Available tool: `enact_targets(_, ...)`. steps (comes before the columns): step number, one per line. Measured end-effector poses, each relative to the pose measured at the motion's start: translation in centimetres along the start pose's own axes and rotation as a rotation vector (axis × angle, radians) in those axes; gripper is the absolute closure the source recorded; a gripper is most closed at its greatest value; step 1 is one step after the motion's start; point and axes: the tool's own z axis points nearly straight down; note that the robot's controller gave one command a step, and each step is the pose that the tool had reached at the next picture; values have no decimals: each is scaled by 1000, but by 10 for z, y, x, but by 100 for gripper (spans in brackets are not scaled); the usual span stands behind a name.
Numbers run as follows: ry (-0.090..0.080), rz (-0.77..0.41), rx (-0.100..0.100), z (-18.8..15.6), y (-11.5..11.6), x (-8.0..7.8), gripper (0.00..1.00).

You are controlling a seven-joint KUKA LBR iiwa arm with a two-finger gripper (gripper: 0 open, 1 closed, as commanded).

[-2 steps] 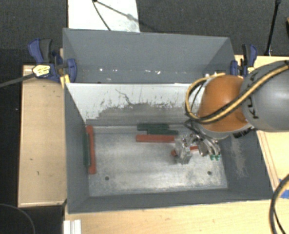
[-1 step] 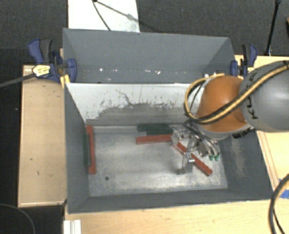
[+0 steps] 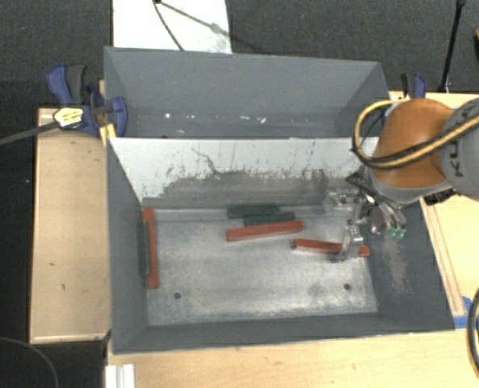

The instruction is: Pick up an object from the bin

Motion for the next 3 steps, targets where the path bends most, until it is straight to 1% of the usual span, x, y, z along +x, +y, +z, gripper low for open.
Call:
enact_targets(1, -3, -18, -1, -76, -14, 16, 0)
enact_targets(2, 9, -69, -7, 6, 7, 6, 0)
enact_targets(3, 3, -63, -5, 1, 6, 5, 100)
